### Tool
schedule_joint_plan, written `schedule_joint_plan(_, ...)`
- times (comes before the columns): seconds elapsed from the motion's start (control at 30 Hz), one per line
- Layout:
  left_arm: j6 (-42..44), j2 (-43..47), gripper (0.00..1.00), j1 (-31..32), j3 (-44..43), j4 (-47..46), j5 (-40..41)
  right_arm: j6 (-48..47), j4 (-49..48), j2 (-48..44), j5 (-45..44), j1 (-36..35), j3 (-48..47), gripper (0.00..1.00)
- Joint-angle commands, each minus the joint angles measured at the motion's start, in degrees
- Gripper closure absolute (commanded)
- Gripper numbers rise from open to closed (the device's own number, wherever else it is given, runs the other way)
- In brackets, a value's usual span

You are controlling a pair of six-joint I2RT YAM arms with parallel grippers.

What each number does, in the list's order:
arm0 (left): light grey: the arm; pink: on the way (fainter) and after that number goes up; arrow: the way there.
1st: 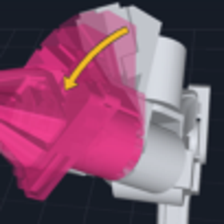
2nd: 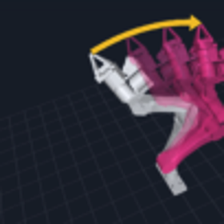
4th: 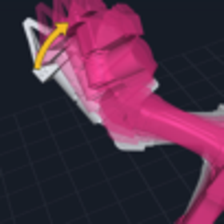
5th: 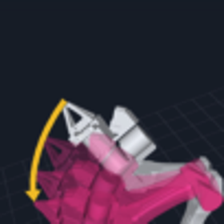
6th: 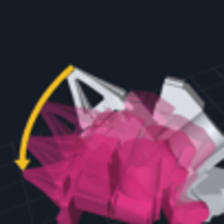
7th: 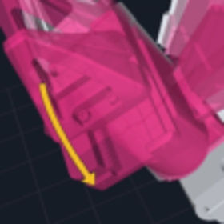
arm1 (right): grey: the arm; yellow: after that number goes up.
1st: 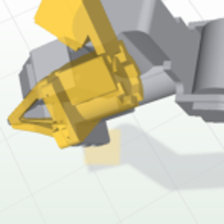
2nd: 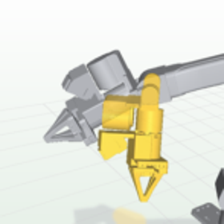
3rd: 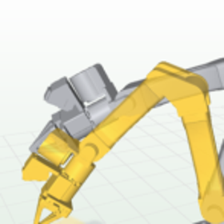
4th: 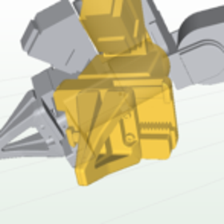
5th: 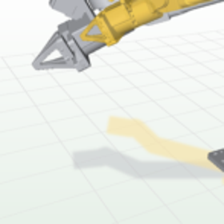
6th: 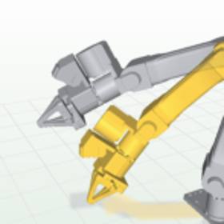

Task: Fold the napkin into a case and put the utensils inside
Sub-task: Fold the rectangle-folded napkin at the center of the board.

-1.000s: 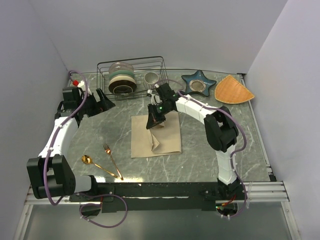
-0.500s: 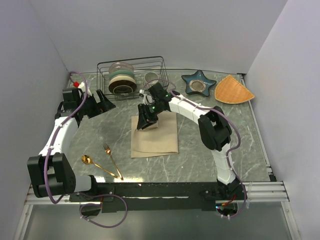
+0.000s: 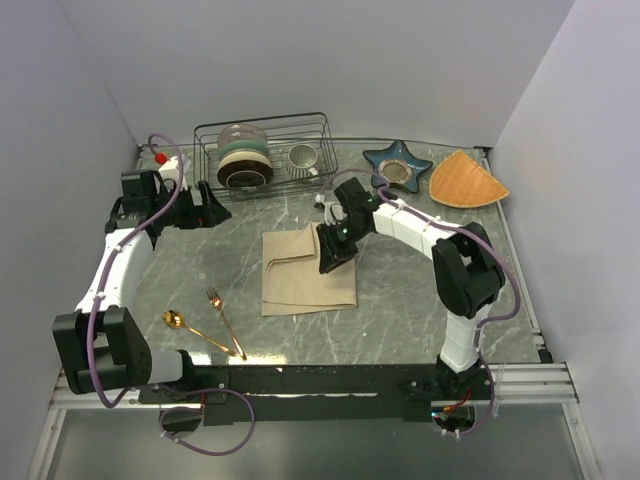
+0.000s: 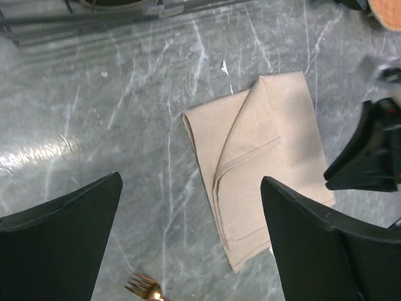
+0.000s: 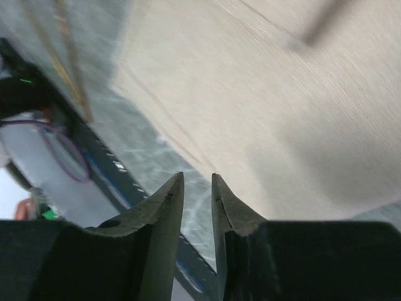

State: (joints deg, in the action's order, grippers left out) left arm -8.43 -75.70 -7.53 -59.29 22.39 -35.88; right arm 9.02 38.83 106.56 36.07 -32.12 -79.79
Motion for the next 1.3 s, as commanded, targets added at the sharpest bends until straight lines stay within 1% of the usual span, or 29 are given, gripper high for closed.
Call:
schedule_joint_plan(0.0, 6.8, 0.8, 0.01, -0.1, -2.3, 1.9, -3.1, -4.5, 1.4, 2.8, -6.8, -0.6, 1.9, 0.68)
schedule_joint_plan(0.13, 7.8, 2.0, 0.01, -0.2, -2.8, 4.2, -3.2, -7.9, 4.1, 5.5, -11.6, -0.4, 1.0, 0.71)
schedule_joint_plan(0.17, 10.0, 2.2, 0.01, -0.1, -2.9, 5.6, -2.5, -8.5, 5.4, 6.1, -12.4, -0.1, 1.0, 0.71)
schedule_joint_plan(0.3, 12.9, 3.1, 0.01, -0.4, -2.9, 8.1, -3.3, -15.9, 7.4, 7.6, -21.4, 1.9, -0.2, 0.72)
schedule_joint_plan(0.33, 13.5, 3.2, 0.01, -0.4, -2.9, 8.5, -3.9, -19.2, 7.6, 8.1, -25.1, 3.0, -0.8, 0.72)
schedule_joint_plan(0.4, 14.7, 3.5, 0.01, -0.4, -3.4, 9.5, -4.7, -22.8, 8.4, 10.6, -28.9, 6.3, -4.6, 0.73)
schedule_joint_plan(0.43, 14.8, 3.5, 0.01, -0.4, -3.5, 9.6, -4.6, -26.2, 8.6, 11.6, -32.5, 7.4, -6.2, 0.73)
schedule_joint_plan(0.47, 14.8, 3.4, 0.01, -0.3, -3.6, 9.6, -4.6, -27.5, 9.5, 13.0, -33.3, 8.6, -8.3, 0.73)
schedule_joint_plan(0.5, 14.8, 3.4, 0.01, -0.4, -3.8, 9.6, -4.6, -28.4, 10.5, 13.7, -33.8, 9.4, -13.2, 0.72)
schedule_joint_plan(0.57, 14.6, 3.0, 0.01, -0.4, -4.0, 9.6, -4.7, -29.0, 14.5, 13.8, -29.2, 10.5, -18.4, 0.69)
schedule_joint_plan(0.6, 14.3, 2.9, 0.01, -0.5, -3.9, 9.6, -4.9, -28.5, 15.5, 13.3, -27.4, 10.5, -22.6, 0.68)
schedule_joint_plan(0.63, 14.2, 2.8, 0.01, -0.5, -3.9, 9.2, -4.9, -27.1, 16.4, 13.0, -25.2, 9.6, -24.6, 0.65)
schedule_joint_plan(0.67, 13.7, 2.8, 0.01, -0.5, -3.7, 9.0, -5.1, -26.3, 17.9, 12.2, -21.1, 9.0, -26.4, 0.63)
schedule_joint_plan(0.73, 13.2, 2.8, 0.01, -0.6, -3.6, 8.5, -5.3, -22.1, 18.2, 11.6, -18.7, 7.0, -29.5, 0.60)
schedule_joint_plan(0.8, 12.6, 2.8, 0.01, -0.6, -3.7, 8.4, -5.2, -18.9, 16.9, 10.9, -16.5, 5.5, -29.9, 0.58)
schedule_joint_plan(0.83, 12.2, 2.9, 0.01, -0.6, -3.6, 8.2, -4.7, -15.9, 16.2, 10.9, -15.8, 4.9, -29.6, 0.56)
schedule_joint_plan(0.9, 11.2, 3.4, 0.01, -0.6, -3.0, 7.3, -4.6, -13.0, 14.1, 11.5, -14.5, 3.1, -29.0, 0.53)
schedule_joint_plan(0.93, 11.0, 3.5, 0.01, -0.7, -2.8, 6.9, -4.6, -10.7, 13.4, 11.8, -13.9, 2.6, -28.8, 0.46)
schedule_joint_plan(1.0, 10.1, 3.5, 0.01, -0.8, -2.2, 6.2, -4.8, -9.1, 11.4, 13.2, -12.5, 1.6, -28.4, 0.42)
schedule_joint_plan(1.03, 9.9, 3.5, 0.01, -0.8, -2.2, 6.2, -5.0, -6.4, 10.7, 13.7, -11.8, 1.3, -28.3, 0.41)
schedule_joint_plan(1.13, 9.7, 3.0, 0.01, -0.8, -2.8, 6.5, -4.7, -3.6, 8.6, 15.5, -11.1, -0.4, -28.2, 0.41)
schedule_joint_plan(1.27, 9.7, 3.7, 0.01, -1.0, -2.4, 6.4, -4.3, -3.6, 7.7, 18.0, -13.5, -3.4, -27.9, 0.40)
